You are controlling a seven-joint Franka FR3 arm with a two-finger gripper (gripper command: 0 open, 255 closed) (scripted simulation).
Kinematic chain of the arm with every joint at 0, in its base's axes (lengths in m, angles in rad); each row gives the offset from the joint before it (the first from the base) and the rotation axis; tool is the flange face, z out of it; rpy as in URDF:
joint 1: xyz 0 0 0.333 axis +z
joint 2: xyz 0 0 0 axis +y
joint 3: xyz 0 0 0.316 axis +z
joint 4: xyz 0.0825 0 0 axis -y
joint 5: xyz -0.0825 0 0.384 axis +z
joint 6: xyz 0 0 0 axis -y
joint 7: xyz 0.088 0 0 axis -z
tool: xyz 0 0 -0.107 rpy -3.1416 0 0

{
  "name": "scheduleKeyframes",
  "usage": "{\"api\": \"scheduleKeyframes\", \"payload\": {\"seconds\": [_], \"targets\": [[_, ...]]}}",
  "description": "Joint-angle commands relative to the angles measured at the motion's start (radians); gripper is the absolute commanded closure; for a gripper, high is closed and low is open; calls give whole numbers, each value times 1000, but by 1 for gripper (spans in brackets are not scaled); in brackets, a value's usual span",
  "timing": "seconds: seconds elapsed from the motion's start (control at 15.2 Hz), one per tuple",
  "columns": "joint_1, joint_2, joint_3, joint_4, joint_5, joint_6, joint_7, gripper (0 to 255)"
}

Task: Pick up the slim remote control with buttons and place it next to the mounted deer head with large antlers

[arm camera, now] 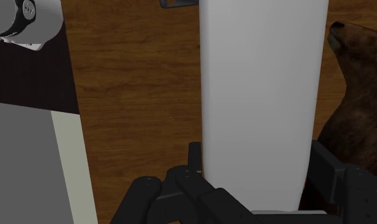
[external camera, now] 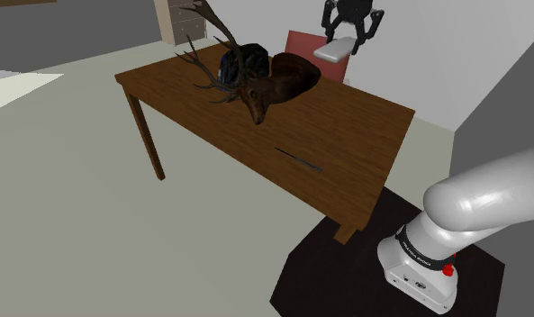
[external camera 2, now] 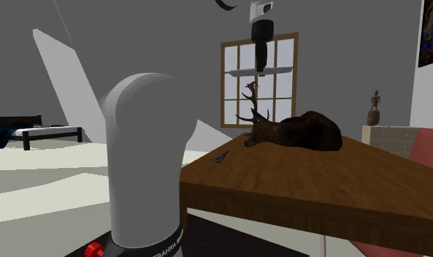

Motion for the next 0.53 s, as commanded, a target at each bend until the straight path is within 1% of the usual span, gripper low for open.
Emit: {"api": "scheduleKeyframes", "payload": {"seconds": [0.0,0.46], "targets": [[1,-8,1,-35,2,28,-1,255],[4,-26,3,-147,8,122,-6,255]]}}
